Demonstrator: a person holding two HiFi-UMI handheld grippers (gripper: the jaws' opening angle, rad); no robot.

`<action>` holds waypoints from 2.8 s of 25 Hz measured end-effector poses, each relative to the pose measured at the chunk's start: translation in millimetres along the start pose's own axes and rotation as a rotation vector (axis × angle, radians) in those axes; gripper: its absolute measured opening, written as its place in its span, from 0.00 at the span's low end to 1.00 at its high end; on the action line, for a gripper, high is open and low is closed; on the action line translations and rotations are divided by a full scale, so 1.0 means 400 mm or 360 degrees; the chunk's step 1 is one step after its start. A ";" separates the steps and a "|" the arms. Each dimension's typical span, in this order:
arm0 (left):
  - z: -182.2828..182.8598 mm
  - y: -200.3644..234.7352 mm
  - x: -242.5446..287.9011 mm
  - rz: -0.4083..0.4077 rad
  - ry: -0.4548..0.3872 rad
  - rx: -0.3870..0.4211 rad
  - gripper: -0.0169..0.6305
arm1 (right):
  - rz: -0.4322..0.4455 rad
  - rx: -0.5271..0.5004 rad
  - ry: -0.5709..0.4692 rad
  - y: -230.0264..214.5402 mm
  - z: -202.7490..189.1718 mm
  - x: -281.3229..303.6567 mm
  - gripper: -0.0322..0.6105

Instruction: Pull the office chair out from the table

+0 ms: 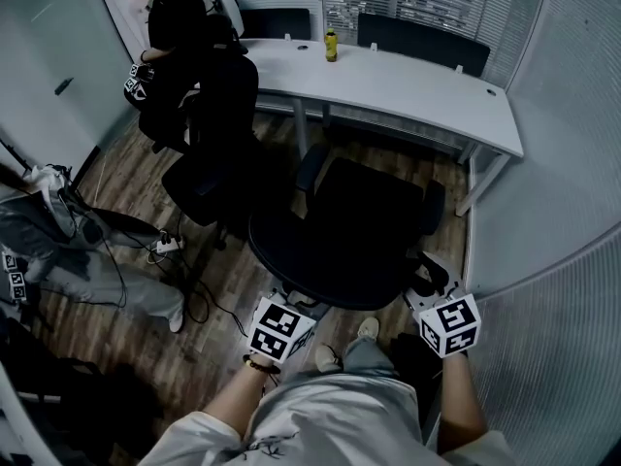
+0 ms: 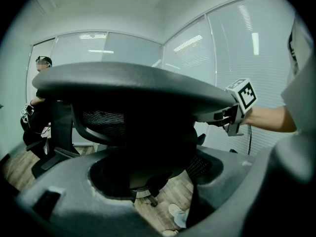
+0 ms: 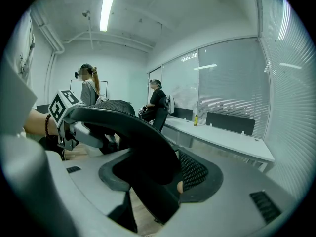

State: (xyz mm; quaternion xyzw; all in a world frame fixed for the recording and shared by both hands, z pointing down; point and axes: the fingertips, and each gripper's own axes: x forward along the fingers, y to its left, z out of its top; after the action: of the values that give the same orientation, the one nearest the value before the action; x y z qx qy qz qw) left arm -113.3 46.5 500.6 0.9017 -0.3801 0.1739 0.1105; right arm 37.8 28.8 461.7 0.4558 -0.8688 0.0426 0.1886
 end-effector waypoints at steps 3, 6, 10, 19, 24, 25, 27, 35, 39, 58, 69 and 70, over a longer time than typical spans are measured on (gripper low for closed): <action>-0.011 -0.016 -0.005 -0.0006 0.0007 0.0005 0.53 | 0.0008 -0.0001 -0.0005 0.005 -0.009 -0.012 0.41; -0.020 -0.027 -0.011 -0.0011 0.0018 0.0011 0.53 | 0.0018 0.0002 -0.0004 0.012 -0.016 -0.022 0.41; -0.021 -0.044 -0.029 -0.0005 0.0009 -0.0008 0.53 | 0.0026 -0.0002 -0.0008 0.025 -0.018 -0.037 0.41; -0.037 -0.066 -0.053 0.0030 0.0004 -0.0018 0.53 | 0.0053 -0.0009 -0.0011 0.045 -0.028 -0.059 0.41; -0.035 -0.061 -0.053 0.0049 0.0002 -0.0032 0.53 | 0.0077 -0.0003 -0.0010 0.042 -0.024 -0.052 0.41; -0.031 -0.065 -0.054 0.0053 0.0002 -0.0036 0.53 | 0.0083 -0.0004 -0.0016 0.040 -0.022 -0.055 0.41; -0.028 -0.072 -0.059 0.0069 0.0000 -0.0046 0.53 | 0.0099 -0.0008 -0.0034 0.040 -0.019 -0.062 0.41; -0.035 -0.083 -0.058 0.0104 -0.0015 -0.0066 0.53 | 0.0123 0.0003 -0.0033 0.038 -0.027 -0.068 0.41; -0.034 -0.074 -0.065 0.0114 -0.0021 -0.0071 0.53 | 0.0140 0.0023 -0.0030 0.042 -0.016 -0.064 0.41; -0.027 -0.068 -0.069 0.0210 0.0012 -0.0130 0.53 | 0.0099 0.0139 -0.0047 0.018 -0.029 -0.073 0.41; -0.043 -0.077 -0.111 0.0292 -0.0021 -0.0168 0.53 | 0.0128 0.0173 -0.0050 0.034 -0.058 -0.122 0.40; -0.046 -0.079 -0.117 0.0296 -0.0018 -0.0170 0.53 | 0.0130 0.0177 -0.0050 0.039 -0.060 -0.127 0.40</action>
State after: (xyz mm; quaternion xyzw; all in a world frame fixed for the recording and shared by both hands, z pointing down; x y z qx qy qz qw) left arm -125.2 104.6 496.5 0.8563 -0.4715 0.1578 0.1398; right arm 58.3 83.1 466.9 0.4303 -0.8858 0.0914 0.1476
